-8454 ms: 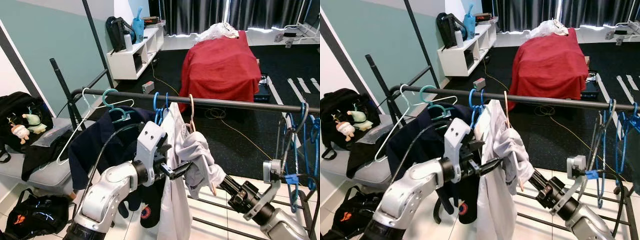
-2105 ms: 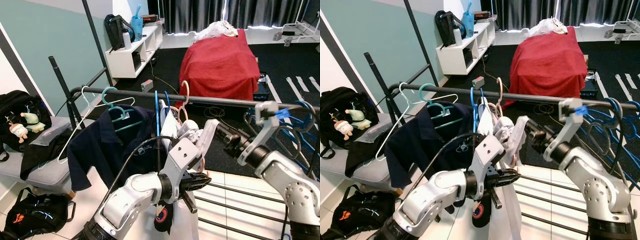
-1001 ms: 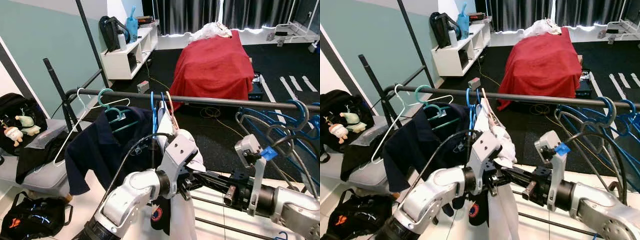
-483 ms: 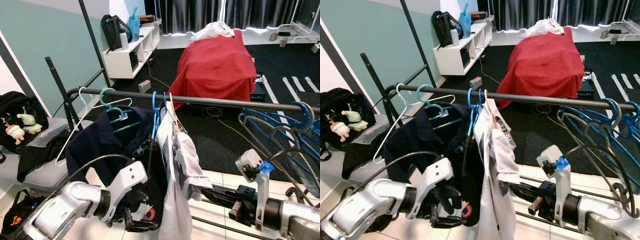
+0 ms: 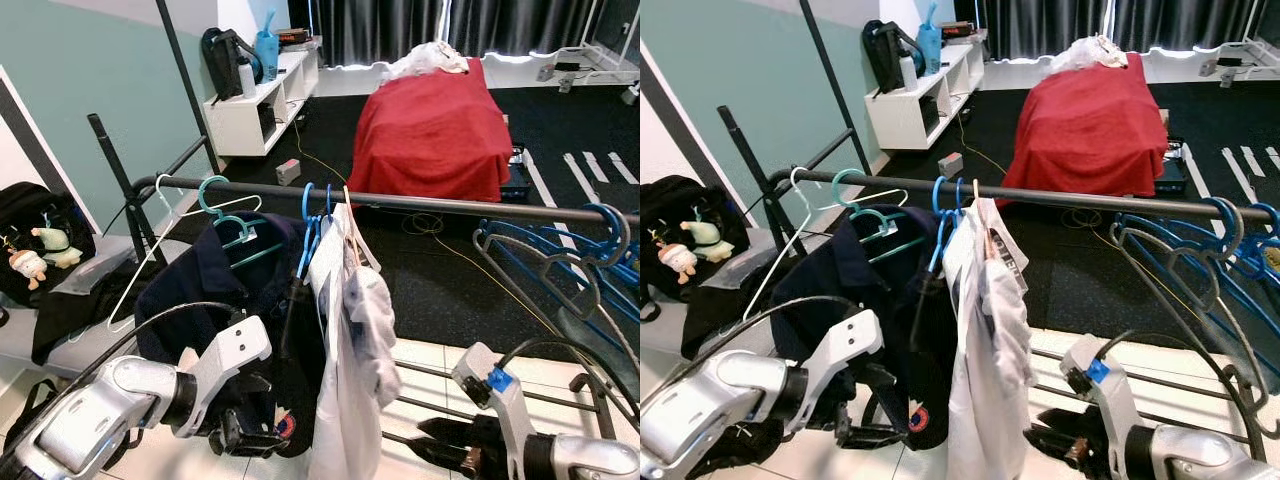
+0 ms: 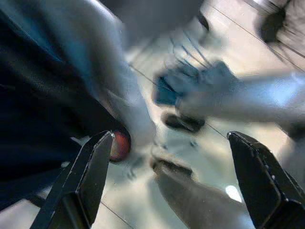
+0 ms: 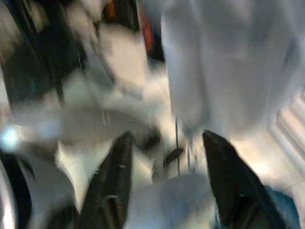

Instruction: Hang hanger

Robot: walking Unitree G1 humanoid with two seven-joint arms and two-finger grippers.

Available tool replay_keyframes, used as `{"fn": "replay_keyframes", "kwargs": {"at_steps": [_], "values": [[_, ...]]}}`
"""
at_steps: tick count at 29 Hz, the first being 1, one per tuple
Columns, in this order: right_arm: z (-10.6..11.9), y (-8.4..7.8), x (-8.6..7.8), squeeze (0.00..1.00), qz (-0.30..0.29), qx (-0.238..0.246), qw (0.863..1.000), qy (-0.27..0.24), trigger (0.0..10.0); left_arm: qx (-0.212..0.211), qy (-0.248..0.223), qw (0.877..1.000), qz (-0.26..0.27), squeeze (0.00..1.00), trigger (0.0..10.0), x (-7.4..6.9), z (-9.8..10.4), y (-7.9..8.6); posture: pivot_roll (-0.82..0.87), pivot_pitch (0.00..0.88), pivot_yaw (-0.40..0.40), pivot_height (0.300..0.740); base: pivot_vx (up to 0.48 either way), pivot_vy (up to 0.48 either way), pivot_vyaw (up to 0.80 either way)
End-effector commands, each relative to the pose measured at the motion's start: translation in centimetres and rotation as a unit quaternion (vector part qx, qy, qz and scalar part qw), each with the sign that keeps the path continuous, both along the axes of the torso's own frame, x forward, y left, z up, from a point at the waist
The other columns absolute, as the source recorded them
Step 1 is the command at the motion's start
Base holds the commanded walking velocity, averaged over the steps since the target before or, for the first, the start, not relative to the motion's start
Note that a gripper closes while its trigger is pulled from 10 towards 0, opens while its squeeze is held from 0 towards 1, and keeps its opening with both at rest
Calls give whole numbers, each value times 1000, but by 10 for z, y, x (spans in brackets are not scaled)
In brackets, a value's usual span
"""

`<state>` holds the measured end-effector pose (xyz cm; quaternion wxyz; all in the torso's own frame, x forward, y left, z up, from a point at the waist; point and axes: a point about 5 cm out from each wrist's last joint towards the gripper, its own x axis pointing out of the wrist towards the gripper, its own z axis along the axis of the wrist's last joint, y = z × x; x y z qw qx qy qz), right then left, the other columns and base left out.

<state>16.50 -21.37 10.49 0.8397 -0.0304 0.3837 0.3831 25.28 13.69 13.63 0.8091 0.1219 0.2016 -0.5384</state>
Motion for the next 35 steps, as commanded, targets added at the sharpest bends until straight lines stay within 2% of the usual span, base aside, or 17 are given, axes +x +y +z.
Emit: {"fn": "replay_keyframes", "kwargs": {"at_steps": [1, 8, 10, 11, 12, 13, 15, 16, 17, 20, 21, 22, 23, 24, 25, 28, 35], "values": [[-10, -1, -5, 1000, 7, -10, 1000, 18, 10000, 11, -18, 999, 38, 1000, 10000, 8, 1, 10, -177, 0, 99, 710, 0, 0, 0], [-34, -18, -15, 1000, -15, -44, 998, 53, 10000, -11, -58, 988, 141, 1000, 10000, 33, -1, 15, -178, 0, 98, 710, 0, 0, 0], [-40, -30, -3, 1000, -72, -49, 996, 14, 10000, -21, -73, 981, 176, 1000, 10000, 40, -2, 18, -180, 0, 99, 710, 0, 0, 0], [-41, -43, 16, 780, -158, -43, 986, -45, 10000, -52, -86, 974, 205, 1000, 10000, 46, 3, 19, -180, 0, 99, 710, 0, 0, 0], [-41, -43, 16, 780, -158, -43, 986, -45, 10000, -52, -86, 974, 205, 1000, 10000, 46, 3, 19, -180, 0, 99, 710, 0, 0, 0], [-42, -59, 34, 0, -275, -18, 957, -87, 10000, -94, -97, 964, 230, 1000, 10000, 51, 12, 18, -180, 0, 99, 710, 0, 0, 0], [-42, -59, 34, 0, -275, -18, 957, -87, 10000, -94, -97, 964, 230, 1000, 10000, 51, 12, 18, -180, 0, 99, 710, 0, 0, 0], [-47, -74, 44, 0, -383, 23, 917, -110, 10000, -148, -108, 945, 272, 1000, 10000, 58, 20, 22, -181, 0, 103, 710, 0, 0, 0], [-57, -85, 46, 0, -468, 50, 874, -118, 10000, -191, -95, 915, 343, 118, 10000, 66, 15, 36, -186, 0, 107, 710, 0, 0, 0], [-57, -85, 46, 0, -468, 50, 874, -118, 10000, -191, -95, 915, 343, 118, 10000, 66, 15, 36, -186, 0, 107, 710, 0, 0, 0], [-67, -92, 44, 0, -520, 53, 843, -123, 10000, -203, -70, 890, 403, 0, 10000, 68, -2, 51, -183, 0, 109, 710, 0, 0, 0], [-67, -92, 44, 0, -520, 53, 843, -123, 10000, -203, -70, 890, 403, 0, 10000, 68, -2, 51, -183, 0, 109, 710, 0, 0, 0], [-75, -97, 39, 0, -556, 54, 819, -133, 10000, -192, -41, 870, 452, 0, 10000, 63, -27, 65, -179, 0, 107, 710, 0, 0, 0], [-75, -97, 39, 0, -556, 54, 819, -133, 10000, -192, -41, 870, 452, 0, 10000, 63, -27, 65, -179, 0, 107, 710, 0, 0, 0], [-79, -97, 36, 0, -569, 62, 807, -144, 10000, -180, -12, 858, 481, 0, 10000, 53, -50, 75, -169, 0, 101, 710, 0, 0, 0], [-83, -94, 35, 0, -577, 82, 797, -158, 10000, -170, 15, 845, 507, 0, 10000, 38, -75, 83, -163, 0, 95, 710, 0, 0, 0], [-91, -89, 38, 0, -576, 69, 800, -155, 10000, -157, 37, 839, 520, 0, 10000, 24, -95, 83, -149, 0, 74, 710, -36, 0, 0]]}}
